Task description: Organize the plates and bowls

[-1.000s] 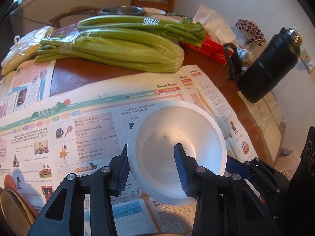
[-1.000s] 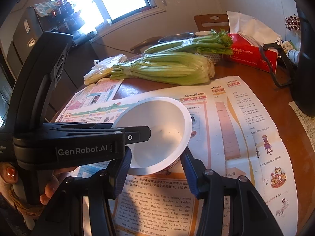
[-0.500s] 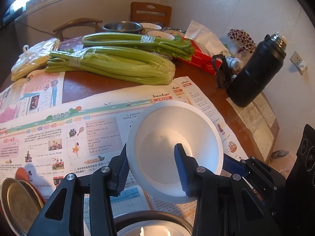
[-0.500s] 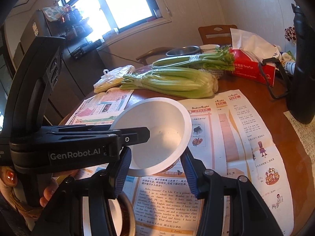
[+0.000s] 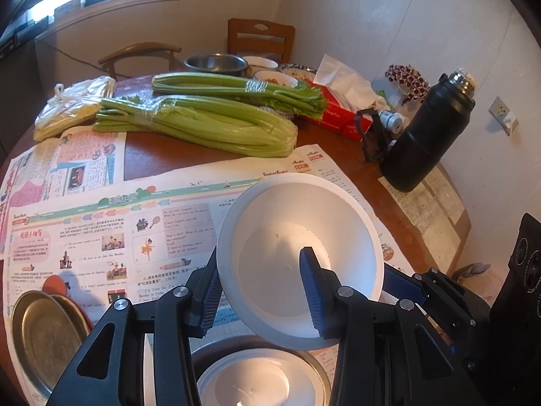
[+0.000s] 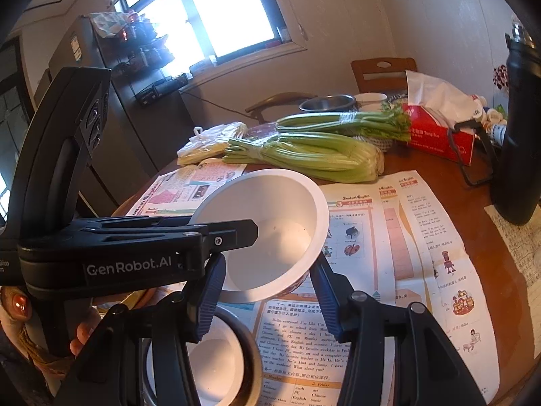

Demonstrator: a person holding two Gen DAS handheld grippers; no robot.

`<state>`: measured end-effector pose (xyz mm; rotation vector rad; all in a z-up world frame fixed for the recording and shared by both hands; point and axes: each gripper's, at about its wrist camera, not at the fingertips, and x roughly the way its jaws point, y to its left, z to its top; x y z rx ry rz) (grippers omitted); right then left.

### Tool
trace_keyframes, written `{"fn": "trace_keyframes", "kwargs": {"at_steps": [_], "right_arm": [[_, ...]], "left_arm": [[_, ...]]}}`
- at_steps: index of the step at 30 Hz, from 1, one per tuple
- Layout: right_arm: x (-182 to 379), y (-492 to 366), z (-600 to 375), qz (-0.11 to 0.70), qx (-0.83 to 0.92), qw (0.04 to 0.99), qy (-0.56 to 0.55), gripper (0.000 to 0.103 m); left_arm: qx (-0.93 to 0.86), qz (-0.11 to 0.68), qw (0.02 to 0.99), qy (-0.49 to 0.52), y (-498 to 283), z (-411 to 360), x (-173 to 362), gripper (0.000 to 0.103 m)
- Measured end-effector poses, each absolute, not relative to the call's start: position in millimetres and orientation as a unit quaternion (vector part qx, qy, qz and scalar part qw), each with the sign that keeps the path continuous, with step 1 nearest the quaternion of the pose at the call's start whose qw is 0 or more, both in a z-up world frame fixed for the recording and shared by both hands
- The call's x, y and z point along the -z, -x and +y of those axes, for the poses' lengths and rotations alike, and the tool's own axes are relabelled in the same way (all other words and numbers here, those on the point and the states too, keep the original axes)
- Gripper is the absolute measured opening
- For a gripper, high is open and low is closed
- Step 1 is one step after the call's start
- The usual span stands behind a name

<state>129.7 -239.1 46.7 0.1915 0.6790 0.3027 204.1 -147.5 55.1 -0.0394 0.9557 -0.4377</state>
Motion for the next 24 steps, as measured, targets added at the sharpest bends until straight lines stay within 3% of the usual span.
{"fn": "trace_keyframes", "kwargs": {"at_steps": [24], "right_arm": [[-72,-67,-202,0.311,-0.195,0.927,-0.071,0.052]], "left_arm": [[0.192,0.423,0.885,0.024,-130,-105,-85,0.044]]}}
